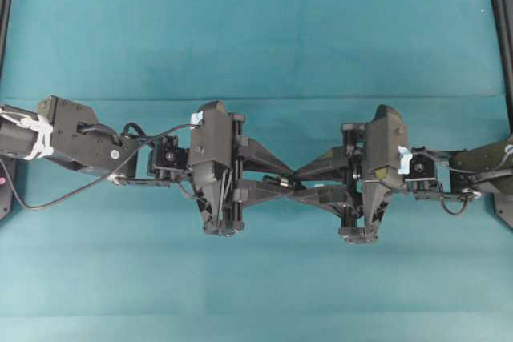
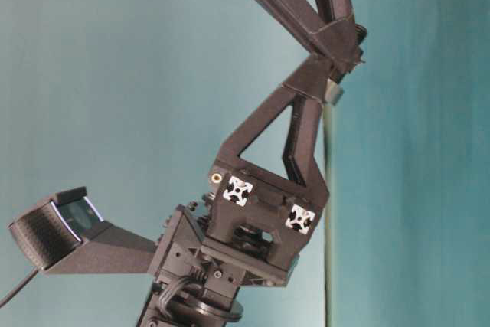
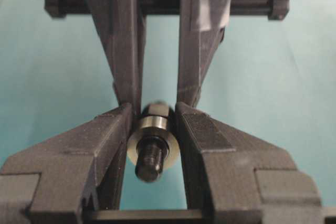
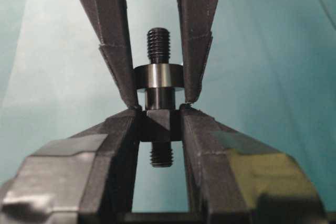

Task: Insert the washer onto the shaft with both hands.
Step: 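Open the left gripper and pull it away from the shaft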

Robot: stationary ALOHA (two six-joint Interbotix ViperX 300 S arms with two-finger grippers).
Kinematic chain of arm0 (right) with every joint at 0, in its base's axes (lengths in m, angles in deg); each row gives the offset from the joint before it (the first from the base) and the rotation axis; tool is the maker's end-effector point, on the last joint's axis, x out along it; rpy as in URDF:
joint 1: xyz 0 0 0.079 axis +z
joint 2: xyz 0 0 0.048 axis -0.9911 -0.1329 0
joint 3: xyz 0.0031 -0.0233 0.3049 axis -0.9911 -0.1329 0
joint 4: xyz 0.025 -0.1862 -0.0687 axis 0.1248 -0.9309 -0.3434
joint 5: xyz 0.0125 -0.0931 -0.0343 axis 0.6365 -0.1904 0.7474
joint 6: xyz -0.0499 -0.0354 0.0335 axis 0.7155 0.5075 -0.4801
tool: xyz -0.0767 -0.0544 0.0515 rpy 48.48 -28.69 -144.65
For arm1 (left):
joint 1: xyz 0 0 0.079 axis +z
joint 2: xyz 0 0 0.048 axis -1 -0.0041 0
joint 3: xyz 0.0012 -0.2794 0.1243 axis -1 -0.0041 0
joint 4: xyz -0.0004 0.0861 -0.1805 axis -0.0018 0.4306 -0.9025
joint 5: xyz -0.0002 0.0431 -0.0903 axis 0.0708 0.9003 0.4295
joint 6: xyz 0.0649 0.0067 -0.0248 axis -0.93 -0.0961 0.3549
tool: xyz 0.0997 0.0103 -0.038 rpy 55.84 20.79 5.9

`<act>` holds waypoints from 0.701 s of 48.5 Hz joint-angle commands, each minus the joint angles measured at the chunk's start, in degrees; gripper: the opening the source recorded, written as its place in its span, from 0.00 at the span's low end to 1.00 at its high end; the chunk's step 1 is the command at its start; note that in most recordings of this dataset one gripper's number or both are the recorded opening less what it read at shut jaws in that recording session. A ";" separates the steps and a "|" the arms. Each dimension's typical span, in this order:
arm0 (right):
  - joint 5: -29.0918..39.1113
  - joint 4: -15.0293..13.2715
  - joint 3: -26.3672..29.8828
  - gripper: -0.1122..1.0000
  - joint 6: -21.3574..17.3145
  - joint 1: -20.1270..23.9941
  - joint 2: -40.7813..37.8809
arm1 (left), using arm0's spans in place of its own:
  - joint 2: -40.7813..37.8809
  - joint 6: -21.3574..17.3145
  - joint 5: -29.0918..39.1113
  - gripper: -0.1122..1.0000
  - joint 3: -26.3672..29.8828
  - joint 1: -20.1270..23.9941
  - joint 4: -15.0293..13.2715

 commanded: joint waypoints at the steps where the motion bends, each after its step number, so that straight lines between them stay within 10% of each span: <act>1: -0.35 -0.09 0.88 0.10 0.18 0.09 0.53 | 0.97 0.62 0.09 0.41 0.62 0.09 0.09; 9: -0.35 -0.09 0.88 0.10 0.18 0.09 0.53 | 0.97 1.14 0.09 0.43 0.79 0.09 0.18; 19: -0.35 -0.09 0.88 0.10 0.18 0.09 0.53 | 0.88 1.05 0.00 0.76 1.14 0.09 0.09; 34: -0.35 -0.09 0.88 0.10 0.18 0.09 0.53 | 1.67 1.05 0.35 0.72 1.49 0.09 0.09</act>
